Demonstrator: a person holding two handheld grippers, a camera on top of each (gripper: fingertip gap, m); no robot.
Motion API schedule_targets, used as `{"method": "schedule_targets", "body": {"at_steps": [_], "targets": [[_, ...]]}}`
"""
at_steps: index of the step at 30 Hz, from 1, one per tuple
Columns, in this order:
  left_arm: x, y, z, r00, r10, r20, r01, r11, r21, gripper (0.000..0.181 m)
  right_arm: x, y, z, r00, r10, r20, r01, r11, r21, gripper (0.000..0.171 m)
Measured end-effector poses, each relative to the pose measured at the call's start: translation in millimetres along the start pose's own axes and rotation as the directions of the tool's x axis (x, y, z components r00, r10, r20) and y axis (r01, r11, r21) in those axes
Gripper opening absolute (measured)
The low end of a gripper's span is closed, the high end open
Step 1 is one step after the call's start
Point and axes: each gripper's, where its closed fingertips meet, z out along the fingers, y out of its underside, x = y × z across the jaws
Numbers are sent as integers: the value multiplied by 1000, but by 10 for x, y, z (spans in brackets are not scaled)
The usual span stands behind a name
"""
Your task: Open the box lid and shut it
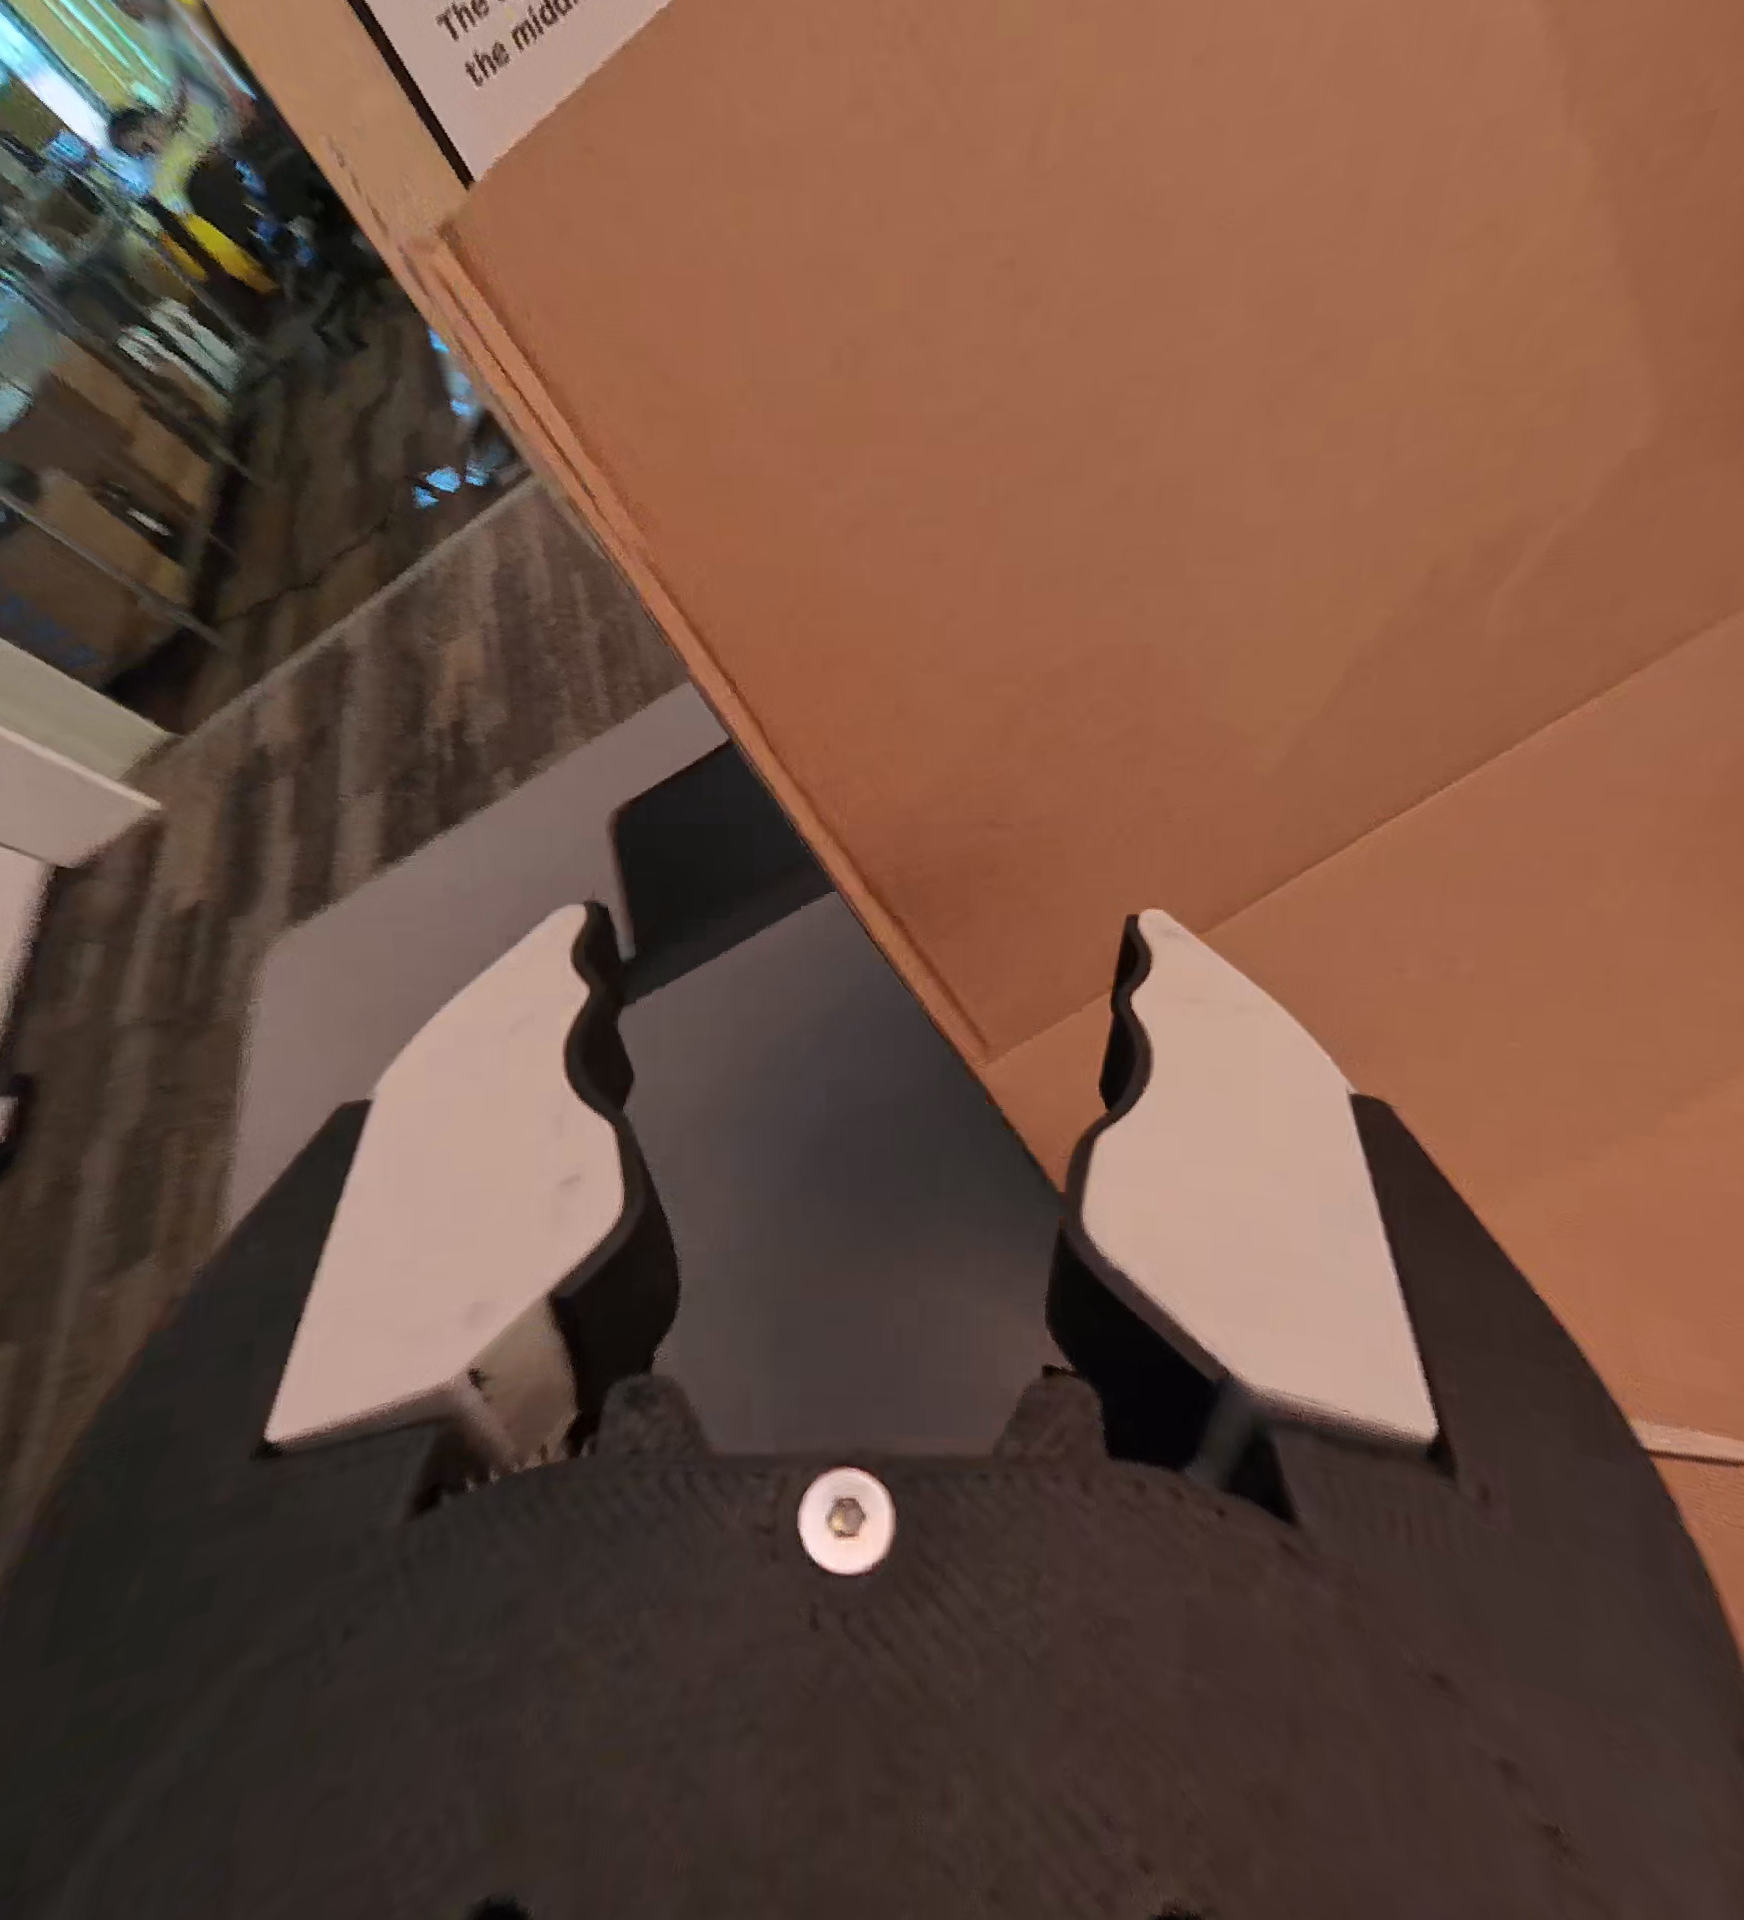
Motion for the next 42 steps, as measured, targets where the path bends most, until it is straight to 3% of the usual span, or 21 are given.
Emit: {"method": "schedule_targets", "body": {"at_steps": [7,14,42], "targets": [[-33,-39,-14,958,233,170,-229,973,-38,88,-34,43,37,1000,-16,9,16,1000,-14,52],[-54,-34,-10,932,291,217,-283,957,-67,88,-66,80,79,999,-41,15,41,999,-30,42],[35,22,77,991,113,73,-113,994,-6,77,-92,111,55,995,-87,52,89,995,-44,6]]}}
